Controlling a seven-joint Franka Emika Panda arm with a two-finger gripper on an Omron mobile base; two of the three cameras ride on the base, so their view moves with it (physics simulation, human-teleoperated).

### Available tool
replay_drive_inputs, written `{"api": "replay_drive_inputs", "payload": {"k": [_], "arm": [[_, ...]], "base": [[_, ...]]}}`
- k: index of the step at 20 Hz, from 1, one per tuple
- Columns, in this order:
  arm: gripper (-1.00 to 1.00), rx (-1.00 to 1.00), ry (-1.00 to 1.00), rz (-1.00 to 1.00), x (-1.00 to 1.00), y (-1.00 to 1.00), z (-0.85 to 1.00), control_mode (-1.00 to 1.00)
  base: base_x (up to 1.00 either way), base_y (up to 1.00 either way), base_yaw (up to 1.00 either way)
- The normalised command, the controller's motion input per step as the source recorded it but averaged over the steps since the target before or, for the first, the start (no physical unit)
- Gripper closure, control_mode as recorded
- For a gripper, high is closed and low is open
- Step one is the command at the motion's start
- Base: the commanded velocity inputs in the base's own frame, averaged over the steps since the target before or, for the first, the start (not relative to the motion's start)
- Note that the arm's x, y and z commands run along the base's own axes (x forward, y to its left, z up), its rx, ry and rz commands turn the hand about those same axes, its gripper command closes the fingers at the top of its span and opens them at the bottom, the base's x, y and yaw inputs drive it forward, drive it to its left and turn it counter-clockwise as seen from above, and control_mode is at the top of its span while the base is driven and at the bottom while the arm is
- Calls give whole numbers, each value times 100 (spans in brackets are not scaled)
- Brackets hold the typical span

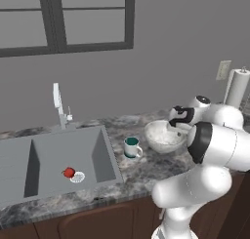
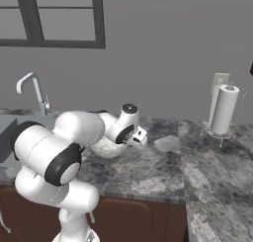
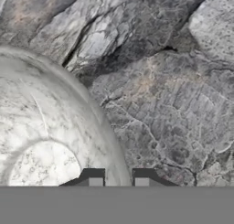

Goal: Clear the mugs and bowl far away from the sink.

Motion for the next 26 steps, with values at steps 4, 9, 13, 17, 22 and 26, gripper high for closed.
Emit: {"api": "replay_drive_inputs", "payload": {"k": [4,9,13,17,22,26], "arm": [[100,0,-8,-5,-53,-14,46,-100],[100,7,2,-16,-51,-24,98,-100],[100,26,25,-6,-31,-1,100,-100],[100,14,18,2,-54,4,100,-100],[100,-3,0,17,-70,45,73,-100],[100,0,-4,14,-77,36,22,-100]], "base": [[0,0,0],[0,0,0],[0,0,0],[0,0,0],[0,0,0],[0,0,0]]}}
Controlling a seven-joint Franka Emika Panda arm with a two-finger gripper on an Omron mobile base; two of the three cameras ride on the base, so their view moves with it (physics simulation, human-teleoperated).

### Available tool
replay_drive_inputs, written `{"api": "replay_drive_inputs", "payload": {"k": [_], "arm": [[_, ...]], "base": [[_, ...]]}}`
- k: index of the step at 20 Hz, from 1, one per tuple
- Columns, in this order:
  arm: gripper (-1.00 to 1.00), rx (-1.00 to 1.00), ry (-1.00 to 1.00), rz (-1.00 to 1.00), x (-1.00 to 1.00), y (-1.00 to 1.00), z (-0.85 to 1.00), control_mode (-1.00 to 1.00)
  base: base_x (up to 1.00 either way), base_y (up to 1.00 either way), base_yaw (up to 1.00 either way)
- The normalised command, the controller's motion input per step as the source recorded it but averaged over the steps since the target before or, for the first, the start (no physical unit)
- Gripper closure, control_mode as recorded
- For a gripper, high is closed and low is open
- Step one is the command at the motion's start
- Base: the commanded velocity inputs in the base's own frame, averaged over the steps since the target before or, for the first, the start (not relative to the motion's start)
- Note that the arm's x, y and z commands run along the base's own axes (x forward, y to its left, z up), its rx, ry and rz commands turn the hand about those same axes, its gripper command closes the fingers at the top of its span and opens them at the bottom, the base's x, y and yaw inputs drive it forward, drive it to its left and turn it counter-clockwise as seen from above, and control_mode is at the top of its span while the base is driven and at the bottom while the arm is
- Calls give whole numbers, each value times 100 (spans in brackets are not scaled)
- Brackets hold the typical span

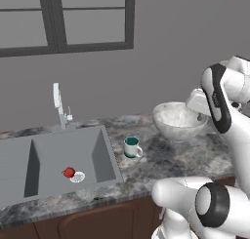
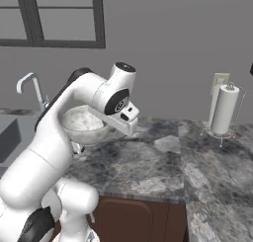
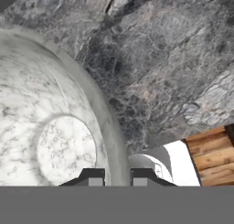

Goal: Clear the mugs and bowl far away from the sink.

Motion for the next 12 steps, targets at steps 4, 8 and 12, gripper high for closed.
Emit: {"api": "replay_drive_inputs", "payload": {"k": [4,8,12], "arm": [[100,0,-28,3,-79,24,4,-100],[100,2,-3,-3,-14,9,1,-100],[100,2,12,-6,5,10,19,-100]], "base": [[0,0,0],[0,0,0],[0,0,0]]}}
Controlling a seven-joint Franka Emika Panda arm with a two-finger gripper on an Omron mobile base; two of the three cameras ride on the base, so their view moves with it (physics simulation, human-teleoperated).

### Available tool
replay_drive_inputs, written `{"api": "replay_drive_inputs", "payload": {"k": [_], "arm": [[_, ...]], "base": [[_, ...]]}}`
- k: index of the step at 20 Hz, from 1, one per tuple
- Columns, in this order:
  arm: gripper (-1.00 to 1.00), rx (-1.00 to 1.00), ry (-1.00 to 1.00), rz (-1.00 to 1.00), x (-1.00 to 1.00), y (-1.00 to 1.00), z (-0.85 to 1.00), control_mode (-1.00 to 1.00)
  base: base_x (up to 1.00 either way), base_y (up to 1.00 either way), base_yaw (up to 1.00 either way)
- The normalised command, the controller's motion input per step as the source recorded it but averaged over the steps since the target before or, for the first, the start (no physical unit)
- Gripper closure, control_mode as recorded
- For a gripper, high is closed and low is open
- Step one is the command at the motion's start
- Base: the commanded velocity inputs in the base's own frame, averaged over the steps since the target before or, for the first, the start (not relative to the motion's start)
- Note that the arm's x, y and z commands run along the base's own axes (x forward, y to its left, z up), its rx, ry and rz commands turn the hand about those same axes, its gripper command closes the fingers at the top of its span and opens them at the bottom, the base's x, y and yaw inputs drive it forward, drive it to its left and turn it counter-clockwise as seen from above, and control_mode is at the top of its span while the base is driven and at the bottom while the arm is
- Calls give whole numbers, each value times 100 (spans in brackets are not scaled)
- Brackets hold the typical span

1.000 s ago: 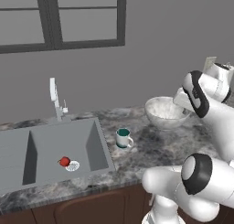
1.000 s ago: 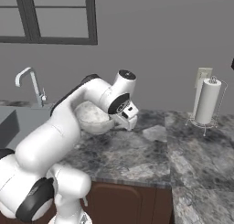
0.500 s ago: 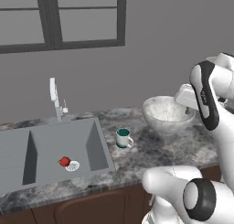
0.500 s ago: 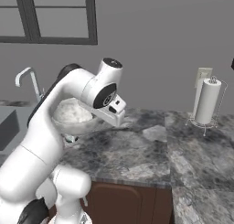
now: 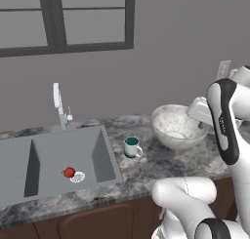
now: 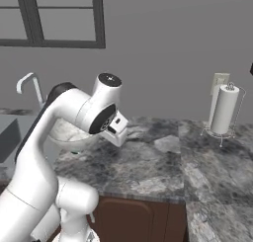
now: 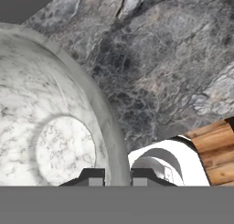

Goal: Clear the mugs and bowl far away from the sink.

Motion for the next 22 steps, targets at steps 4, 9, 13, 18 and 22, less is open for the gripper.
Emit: {"api": "replay_drive_inputs", "payload": {"k": [4,9,13,18,22], "arm": [[100,0,0,0,0,0,0,100],[100,0,0,0,0,0,0,100],[100,0,0,0,0,0,0,100],[100,0,0,0,0,0,0,100],[100,0,0,0,0,0,0,100]], "base": [[-84,6,-9],[-100,64,-2],[-61,100,28],[0,24,93],[1,0,100]]}}
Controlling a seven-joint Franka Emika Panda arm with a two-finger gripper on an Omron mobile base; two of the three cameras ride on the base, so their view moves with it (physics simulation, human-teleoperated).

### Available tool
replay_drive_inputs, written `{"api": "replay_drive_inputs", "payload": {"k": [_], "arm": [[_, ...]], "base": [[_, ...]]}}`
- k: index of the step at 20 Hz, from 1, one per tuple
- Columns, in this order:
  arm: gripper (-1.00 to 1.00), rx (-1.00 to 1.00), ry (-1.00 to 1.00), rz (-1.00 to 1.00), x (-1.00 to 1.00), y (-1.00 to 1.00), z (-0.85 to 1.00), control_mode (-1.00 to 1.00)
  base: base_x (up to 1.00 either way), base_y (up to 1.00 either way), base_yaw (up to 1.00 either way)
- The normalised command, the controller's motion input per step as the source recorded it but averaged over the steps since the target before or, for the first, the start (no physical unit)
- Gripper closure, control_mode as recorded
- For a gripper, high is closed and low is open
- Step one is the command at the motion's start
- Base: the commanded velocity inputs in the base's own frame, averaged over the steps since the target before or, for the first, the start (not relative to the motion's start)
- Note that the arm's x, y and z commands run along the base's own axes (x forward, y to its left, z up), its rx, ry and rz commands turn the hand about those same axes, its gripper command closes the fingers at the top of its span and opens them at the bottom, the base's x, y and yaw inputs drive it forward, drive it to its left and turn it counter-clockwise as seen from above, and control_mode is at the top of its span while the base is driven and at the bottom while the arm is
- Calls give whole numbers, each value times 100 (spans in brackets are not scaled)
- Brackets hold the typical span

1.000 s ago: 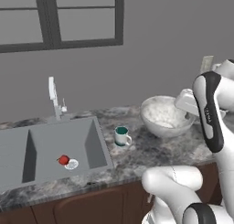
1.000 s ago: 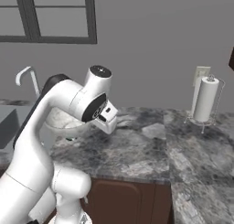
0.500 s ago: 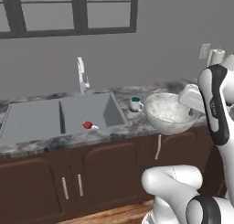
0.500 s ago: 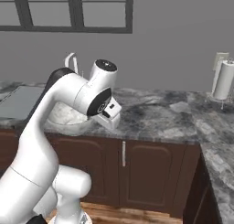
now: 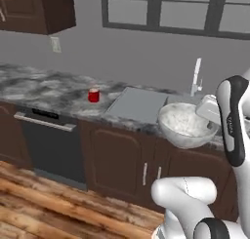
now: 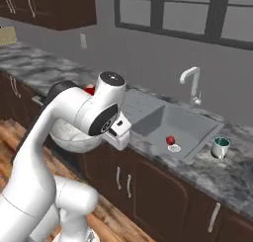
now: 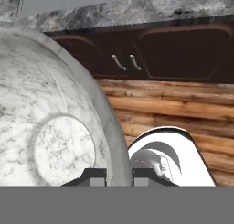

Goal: Clear the mugs and bowl far away from the sink.

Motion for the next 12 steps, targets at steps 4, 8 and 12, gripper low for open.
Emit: {"api": "replay_drive_inputs", "payload": {"k": [4,8,12], "arm": [[100,0,0,0,0,0,0,100],[100,0,0,0,0,0,0,100],[100,0,0,0,0,0,0,100]], "base": [[2,0,100],[1,0,100],[1,0,100]]}}
